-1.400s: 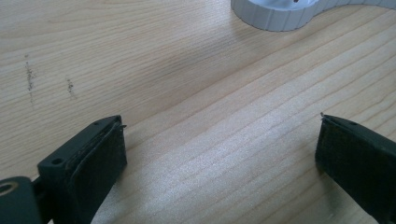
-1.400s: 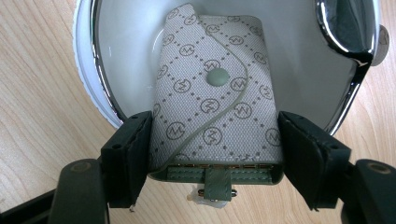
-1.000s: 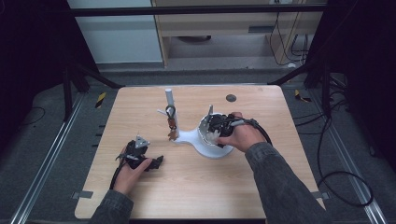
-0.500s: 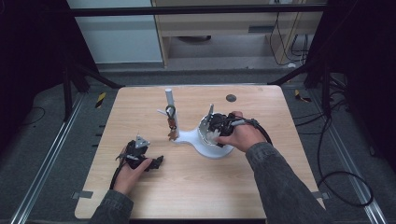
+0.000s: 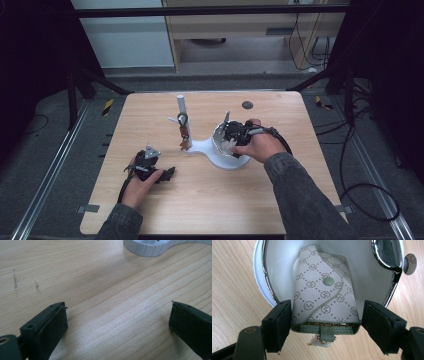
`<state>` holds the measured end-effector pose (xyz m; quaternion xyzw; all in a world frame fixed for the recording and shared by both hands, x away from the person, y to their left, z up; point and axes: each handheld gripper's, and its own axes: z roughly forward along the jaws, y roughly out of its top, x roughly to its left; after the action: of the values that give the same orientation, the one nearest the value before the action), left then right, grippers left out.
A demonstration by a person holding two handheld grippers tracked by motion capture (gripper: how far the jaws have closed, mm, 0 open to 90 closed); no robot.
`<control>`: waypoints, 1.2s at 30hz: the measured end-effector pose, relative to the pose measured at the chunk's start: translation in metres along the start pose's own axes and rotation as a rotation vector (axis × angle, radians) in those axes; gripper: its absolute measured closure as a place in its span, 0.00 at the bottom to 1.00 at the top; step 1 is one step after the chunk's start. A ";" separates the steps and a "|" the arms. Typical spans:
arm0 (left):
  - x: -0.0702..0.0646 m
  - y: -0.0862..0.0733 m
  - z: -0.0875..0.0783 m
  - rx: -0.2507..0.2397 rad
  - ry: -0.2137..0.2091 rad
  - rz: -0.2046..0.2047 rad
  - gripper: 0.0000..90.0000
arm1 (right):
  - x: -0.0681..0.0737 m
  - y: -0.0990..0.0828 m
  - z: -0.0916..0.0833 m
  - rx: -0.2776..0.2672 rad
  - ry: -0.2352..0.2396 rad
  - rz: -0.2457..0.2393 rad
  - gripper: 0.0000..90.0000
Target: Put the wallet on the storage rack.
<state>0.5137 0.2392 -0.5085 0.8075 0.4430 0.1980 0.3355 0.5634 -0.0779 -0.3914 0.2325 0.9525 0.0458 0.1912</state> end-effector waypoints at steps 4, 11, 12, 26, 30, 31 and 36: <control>0.000 0.000 0.000 0.000 0.000 0.000 0.01 | 0.000 0.000 -0.001 0.000 -0.003 -0.004 0.26; 0.000 0.000 0.000 0.000 0.000 0.000 0.01 | 0.002 -0.003 -0.006 -0.012 -0.011 -0.003 0.24; 0.000 0.000 0.000 0.000 0.000 0.000 0.01 | 0.002 -0.003 -0.007 -0.015 -0.012 -0.005 0.23; 0.000 0.000 0.000 0.000 0.000 -0.002 0.01 | 0.008 -0.014 -0.024 -0.075 -0.026 -0.002 0.17; 0.000 0.000 0.000 0.000 0.000 -0.002 0.01 | 0.008 -0.019 -0.025 -0.089 -0.024 0.013 0.14; 0.000 0.000 0.000 0.000 0.000 -0.002 0.01 | 0.008 -0.020 -0.025 -0.095 -0.025 0.019 0.13; 0.000 0.000 0.000 0.003 -0.001 0.001 0.01 | 0.007 -0.030 -0.029 -0.128 -0.036 0.038 0.11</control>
<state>0.5136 0.2393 -0.5084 0.8082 0.4429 0.1971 0.3344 0.5334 -0.1017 -0.3722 0.2386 0.9395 0.1060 0.2217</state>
